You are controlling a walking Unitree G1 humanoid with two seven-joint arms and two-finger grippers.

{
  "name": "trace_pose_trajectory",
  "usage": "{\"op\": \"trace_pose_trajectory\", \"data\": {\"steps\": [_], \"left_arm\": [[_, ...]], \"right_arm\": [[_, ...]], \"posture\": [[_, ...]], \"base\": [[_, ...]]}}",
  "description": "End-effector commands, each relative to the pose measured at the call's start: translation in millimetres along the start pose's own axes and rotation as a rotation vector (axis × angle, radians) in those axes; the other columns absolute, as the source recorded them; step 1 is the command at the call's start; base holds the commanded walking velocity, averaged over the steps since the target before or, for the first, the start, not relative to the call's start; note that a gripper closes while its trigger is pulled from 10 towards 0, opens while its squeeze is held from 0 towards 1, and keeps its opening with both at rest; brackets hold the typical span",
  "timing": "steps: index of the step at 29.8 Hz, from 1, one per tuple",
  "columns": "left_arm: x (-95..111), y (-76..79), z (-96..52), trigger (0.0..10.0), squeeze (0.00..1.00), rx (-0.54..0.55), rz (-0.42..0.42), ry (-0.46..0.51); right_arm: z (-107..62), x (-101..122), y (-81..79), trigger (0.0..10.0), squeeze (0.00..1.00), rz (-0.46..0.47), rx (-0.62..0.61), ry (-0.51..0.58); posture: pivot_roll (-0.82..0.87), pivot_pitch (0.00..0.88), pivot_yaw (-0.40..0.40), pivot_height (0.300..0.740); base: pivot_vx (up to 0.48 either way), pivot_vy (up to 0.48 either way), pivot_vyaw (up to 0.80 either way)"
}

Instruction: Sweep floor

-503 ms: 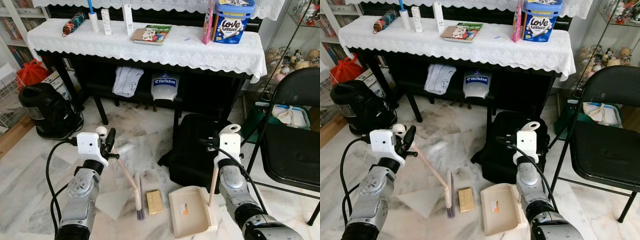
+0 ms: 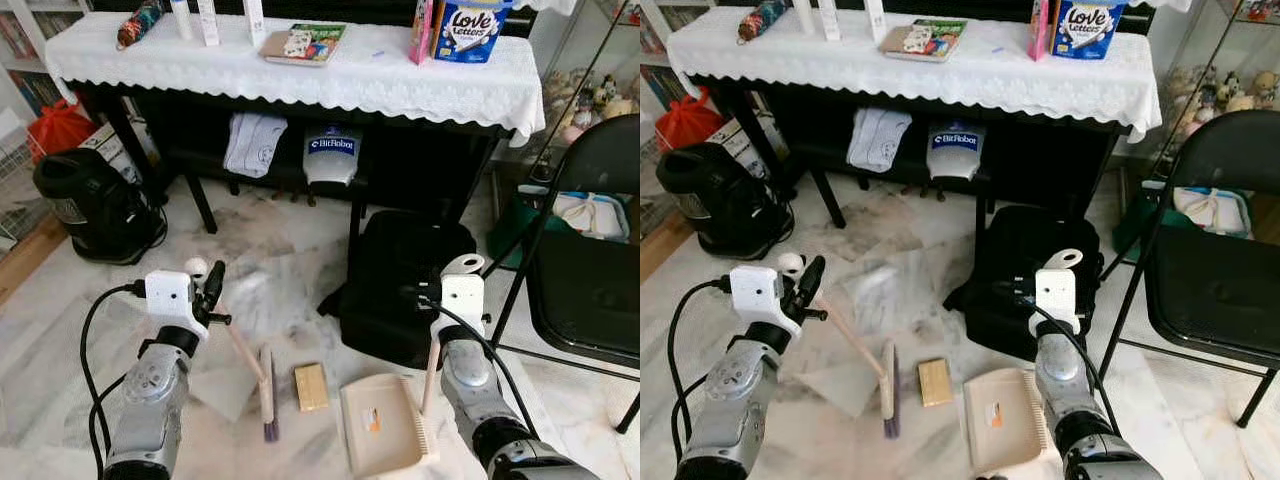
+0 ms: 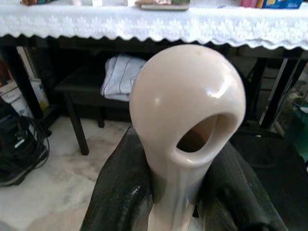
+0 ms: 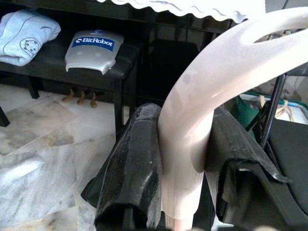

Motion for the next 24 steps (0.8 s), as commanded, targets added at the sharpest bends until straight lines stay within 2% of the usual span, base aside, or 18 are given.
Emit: {"op": "trace_pose_trajectory", "data": {"steps": [1, 5, 6, 13, 19, 24], "left_arm": [[10.6, -4.4, 1.2, 10.0, 0.0, 0.001, 0.023, 0.038], [11.8, -5.1, 1.0, 10.0, 0.0, 0.002, 0.025, 0.04], [13.5, -8.8, 1.4, 10.0, 0.0, 0.012, 0.029, 0.044], [14.7, -11.4, -0.8, 10.0, 0.0, 0.021, 0.034, 0.045], [15.1, -12.5, -1.6, 10.0, 0.0, 0.022, 0.037, 0.044], [16.5, -13.9, -1.9, 10.0, 0.0, 0.023, 0.04, 0.046]], "right_arm": [[-0.7, 2.7, -3.0, 10.0, 0.0, -0.026, 0.02, 0.027], [-0.2, 4.4, -2.3, 10.0, 0.0, -0.032, 0.016, 0.039], [2.3, 12.2, 2.4, 10.0, 0.0, -0.042, -0.032, 0.09], [4.5, 24.7, 11.6, 10.0, 0.0, -0.076, -0.139, 0.178], [3.5, 26.2, 11.5, 10.0, 0.0, -0.099, -0.152, 0.198], [1.8, 26.2, 11.0, 10.0, 0.0, -0.082, -0.146, 0.209]], "posture": [[0.03, 0.209, 0.031, 0.74], [0.03, 0.21, 0.031, 0.74], [0.04, 0.214, 0.028, 0.74], [0.05, 0.211, 0.031, 0.74], [0.05, 0.208, 0.031, 0.74], [0.05, 0.208, 0.034, 0.74]], "base": [[0.0, 0.0, 0.0], [0.0, 0.0, 0.0], [0.0, 0.0, 0.0], [0.0, 0.0, 0.0], [0.0, 0.0, 0.0], [0.0, 0.0, 0.0]]}}
Point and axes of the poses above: a point about 5 cm out from each wrist's last joint towards the gripper, its own z axis pointing out of the wrist towards the gripper, its own x axis along the axis of the wrist's last joint, y = z × x, the point moved 1 cm from there along z, pointing out of the wrist towards the gripper, and after that the axes turned 12 degrees about z, right-handed, at the moved point
